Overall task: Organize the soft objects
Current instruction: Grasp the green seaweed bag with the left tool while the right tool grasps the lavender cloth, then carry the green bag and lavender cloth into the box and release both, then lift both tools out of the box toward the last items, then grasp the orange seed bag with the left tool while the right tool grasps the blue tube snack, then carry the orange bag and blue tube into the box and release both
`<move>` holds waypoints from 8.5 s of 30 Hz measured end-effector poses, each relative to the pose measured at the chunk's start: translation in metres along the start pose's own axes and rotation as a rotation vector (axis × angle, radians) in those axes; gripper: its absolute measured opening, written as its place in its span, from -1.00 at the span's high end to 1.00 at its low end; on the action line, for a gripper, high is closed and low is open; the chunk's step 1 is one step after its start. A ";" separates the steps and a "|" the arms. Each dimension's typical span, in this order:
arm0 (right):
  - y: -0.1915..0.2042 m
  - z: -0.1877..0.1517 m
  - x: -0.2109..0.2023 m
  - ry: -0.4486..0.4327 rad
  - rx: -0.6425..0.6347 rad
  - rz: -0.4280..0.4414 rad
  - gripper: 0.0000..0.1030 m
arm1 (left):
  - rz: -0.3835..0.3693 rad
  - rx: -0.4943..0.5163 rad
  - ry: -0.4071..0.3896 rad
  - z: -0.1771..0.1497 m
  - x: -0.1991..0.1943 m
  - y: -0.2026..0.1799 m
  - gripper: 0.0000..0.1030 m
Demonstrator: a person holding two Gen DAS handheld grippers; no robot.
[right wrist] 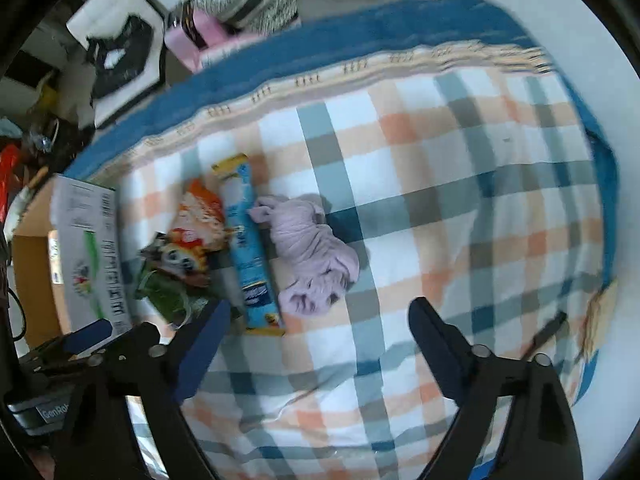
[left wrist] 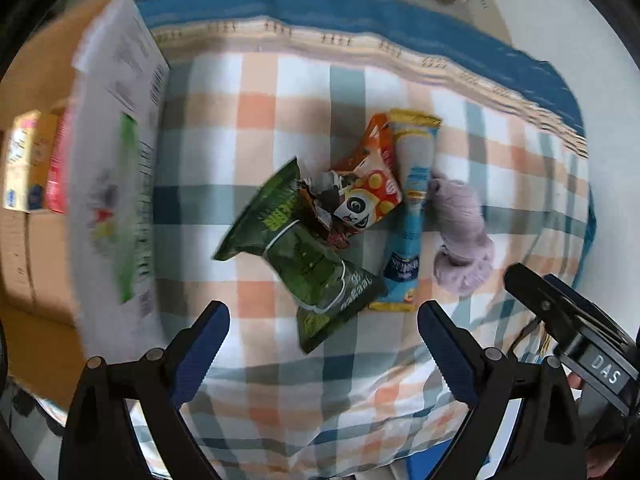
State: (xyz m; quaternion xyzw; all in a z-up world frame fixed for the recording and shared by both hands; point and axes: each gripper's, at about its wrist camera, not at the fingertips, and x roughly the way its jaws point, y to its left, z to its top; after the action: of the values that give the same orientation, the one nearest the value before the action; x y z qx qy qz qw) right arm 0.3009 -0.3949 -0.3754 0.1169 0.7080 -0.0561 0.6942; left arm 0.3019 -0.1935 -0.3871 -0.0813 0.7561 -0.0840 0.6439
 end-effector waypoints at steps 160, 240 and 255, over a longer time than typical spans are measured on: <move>0.291 -0.156 -0.106 -0.183 -0.180 0.096 -1.00 | 0.161 0.043 -0.523 -0.113 -0.237 0.226 -0.84; 0.077 0.014 0.083 0.074 0.090 -0.007 0.69 | 0.187 0.285 -0.141 -0.009 0.042 -0.051 0.23; 0.112 -0.071 -0.035 -0.038 -0.010 0.159 0.69 | 0.044 0.325 -0.278 -0.104 -0.120 0.016 0.23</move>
State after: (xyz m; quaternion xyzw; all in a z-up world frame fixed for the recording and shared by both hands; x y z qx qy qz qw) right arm 0.2596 -0.2721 -0.3294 0.1683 0.6834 0.0002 0.7104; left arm 0.2183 -0.1477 -0.2591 0.0293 0.6382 -0.1787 0.7482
